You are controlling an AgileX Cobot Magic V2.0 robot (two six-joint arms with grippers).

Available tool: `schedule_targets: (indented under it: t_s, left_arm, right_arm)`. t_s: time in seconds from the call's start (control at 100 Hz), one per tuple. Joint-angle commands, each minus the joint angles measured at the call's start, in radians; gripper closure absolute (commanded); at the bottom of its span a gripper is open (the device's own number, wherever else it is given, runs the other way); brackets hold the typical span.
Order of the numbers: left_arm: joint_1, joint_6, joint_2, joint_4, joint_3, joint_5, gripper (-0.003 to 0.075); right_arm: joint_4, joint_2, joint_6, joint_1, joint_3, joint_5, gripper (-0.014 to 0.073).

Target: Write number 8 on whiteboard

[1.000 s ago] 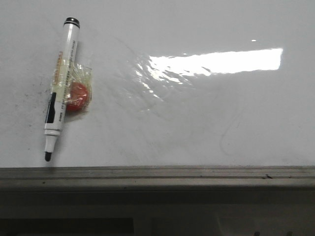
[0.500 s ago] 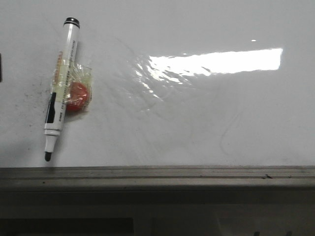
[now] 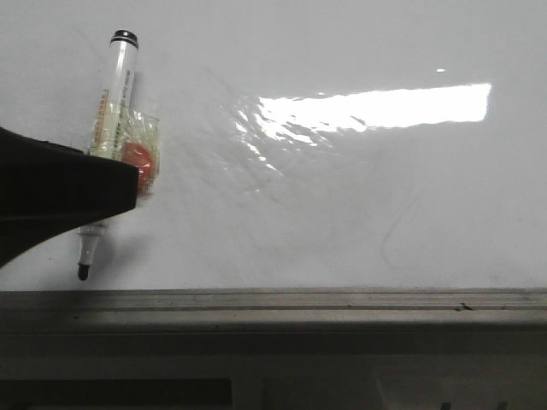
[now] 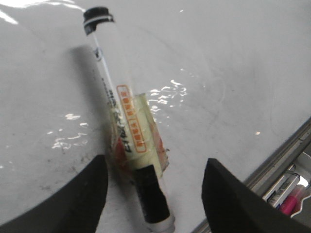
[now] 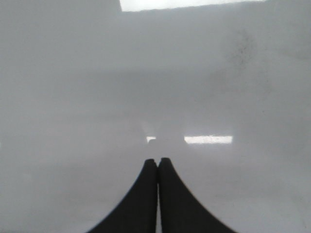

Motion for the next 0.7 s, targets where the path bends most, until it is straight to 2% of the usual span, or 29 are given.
schedule_targets:
  t_s: [0.0,0.08,0.15,0.25,0.31,0.37,0.52,0.69]
  left_arm:
    - [-0.008,-0.009,0.033,-0.033,-0.029,-0.093,0.0328]
    - [-0.008,-0.009,0.071,-0.03,-0.029,-0.093,0.036]
    - [-0.008,-0.009,0.092,-0.03,-0.029,-0.093,0.0419]
    - [-0.008,-0.009,0.1,-0.043,-0.029,-0.093,0.0569]
    - [-0.008,-0.009,0.1,-0.043,-0.029,-0.092,0.0671]
    - [-0.008,-0.009,0.1,-0.043,-0.029,-0.092,0.0741]
    - [-0.014,-0.009,0.095,-0.043,-0.029,-0.093,0.0741]
    - [-0.014,-0.009,0.057,0.051,-0.033,-0.095,0.0741]
  right_arm:
    - [-0.003,0.02,-0.007,0.0,-0.037,-0.071,0.0657]
    - [-0.003,0.02,-0.007,0.0,-0.037,-0.067,0.0657]
    - [-0.003,0.02,-0.007,0.0,-0.037,-0.064,0.0657]
    - [0.009,0.025,-0.007,0.017,-0.037,-0.05,0.0657]
    - [0.009,0.037,-0.007,0.058,-0.037,-0.05,0.0657]
    - [0.009,0.056,-0.007,0.107,-0.037,-0.05,0.0657]
    - [0.009,0.125,-0.007,0.259,-0.04,-0.05,0.0657]
    - [0.009,0.219,-0.011,0.407,-0.095,-0.044,0.0657]
